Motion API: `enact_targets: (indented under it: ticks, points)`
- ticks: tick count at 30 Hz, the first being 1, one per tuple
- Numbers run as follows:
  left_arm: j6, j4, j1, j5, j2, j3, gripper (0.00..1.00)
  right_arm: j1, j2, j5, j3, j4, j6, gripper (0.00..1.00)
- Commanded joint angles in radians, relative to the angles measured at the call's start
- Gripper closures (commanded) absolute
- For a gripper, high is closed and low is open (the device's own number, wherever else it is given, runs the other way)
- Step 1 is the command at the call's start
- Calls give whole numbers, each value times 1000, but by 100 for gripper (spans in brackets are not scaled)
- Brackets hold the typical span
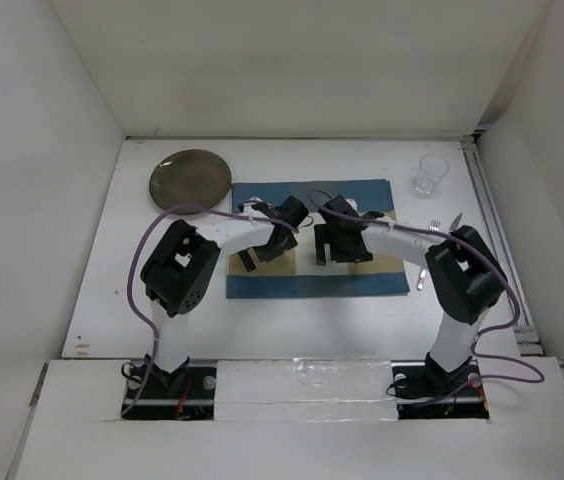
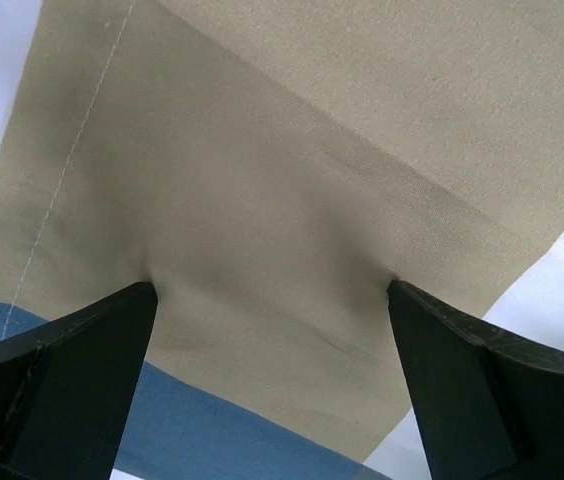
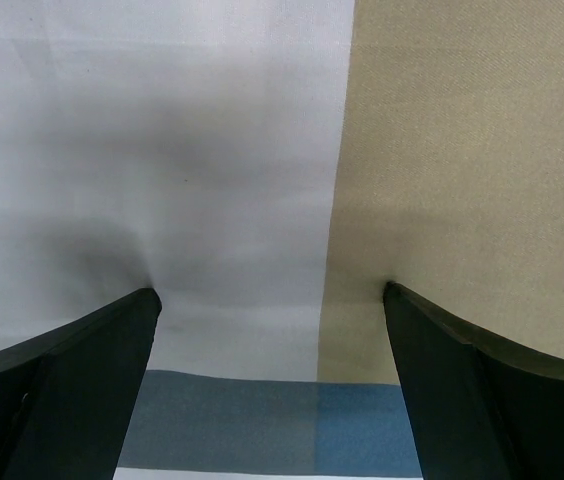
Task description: Set the dinner table for one person
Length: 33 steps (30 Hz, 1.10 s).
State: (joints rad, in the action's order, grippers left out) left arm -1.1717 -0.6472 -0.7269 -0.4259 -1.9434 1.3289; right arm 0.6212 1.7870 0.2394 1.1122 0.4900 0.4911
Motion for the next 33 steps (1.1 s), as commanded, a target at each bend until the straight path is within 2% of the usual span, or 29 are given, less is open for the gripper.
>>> enact_targets:
  ticks: [1,6,17,23,33]
  points:
    - [43,21,61,35,-58,10,0,-21,97,-25,50,-18,-11,0]
    - [107,44,132,64,-98,87,0,-52,150,-55,136,15,-32,0]
    - [208,31,173,128,-238,289,0,-159,239,-55,306,99,-77,0]
    - [208,18,173,138,-247,332,0,-221,275,-52,391,148,-128,0]
    - [208,6,173,127,-256,351,0,-202,296,-72,413,139,-141,0]
